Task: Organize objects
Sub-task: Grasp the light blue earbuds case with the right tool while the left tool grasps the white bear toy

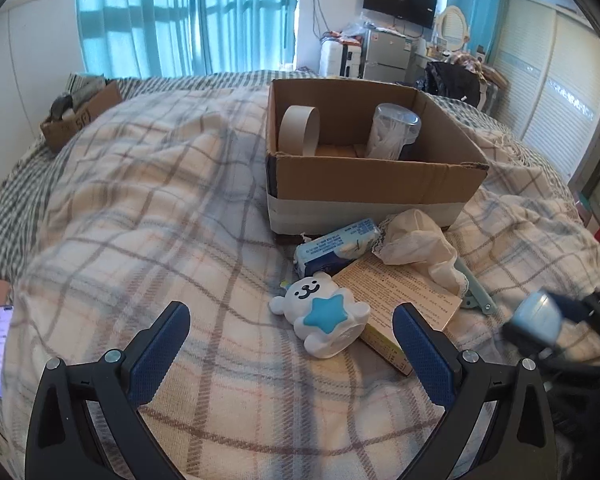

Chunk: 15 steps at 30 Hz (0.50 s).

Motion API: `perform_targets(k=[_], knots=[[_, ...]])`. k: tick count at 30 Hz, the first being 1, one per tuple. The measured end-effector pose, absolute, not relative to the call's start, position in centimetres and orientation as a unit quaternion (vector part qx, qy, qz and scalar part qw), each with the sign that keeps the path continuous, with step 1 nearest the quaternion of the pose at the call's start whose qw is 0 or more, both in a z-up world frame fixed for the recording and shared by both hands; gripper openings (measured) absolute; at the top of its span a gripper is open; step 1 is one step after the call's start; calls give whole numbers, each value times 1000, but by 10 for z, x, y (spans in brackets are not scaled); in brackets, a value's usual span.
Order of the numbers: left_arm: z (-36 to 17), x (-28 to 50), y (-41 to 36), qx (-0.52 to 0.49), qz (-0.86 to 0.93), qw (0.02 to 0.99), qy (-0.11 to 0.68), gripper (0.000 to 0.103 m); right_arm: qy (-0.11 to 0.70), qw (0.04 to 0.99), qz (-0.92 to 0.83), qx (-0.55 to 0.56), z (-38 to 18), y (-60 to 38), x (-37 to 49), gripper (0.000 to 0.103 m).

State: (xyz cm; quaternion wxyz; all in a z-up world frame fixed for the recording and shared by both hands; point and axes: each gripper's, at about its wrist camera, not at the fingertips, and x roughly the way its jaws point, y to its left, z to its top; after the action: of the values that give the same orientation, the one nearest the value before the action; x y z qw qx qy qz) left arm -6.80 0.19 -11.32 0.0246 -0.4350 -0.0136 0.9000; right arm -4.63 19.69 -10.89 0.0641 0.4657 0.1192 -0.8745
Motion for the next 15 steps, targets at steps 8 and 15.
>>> perform_targets(k=[8, 15], knots=[[-124, -92, 20, -450, 892, 17, -47, 102, 71, 79, -897, 429, -91, 208, -69, 50], [-168, -103, 23, -511, 858, 14, -43, 88, 39, 87, -891, 444, -97, 222, -67, 50]])
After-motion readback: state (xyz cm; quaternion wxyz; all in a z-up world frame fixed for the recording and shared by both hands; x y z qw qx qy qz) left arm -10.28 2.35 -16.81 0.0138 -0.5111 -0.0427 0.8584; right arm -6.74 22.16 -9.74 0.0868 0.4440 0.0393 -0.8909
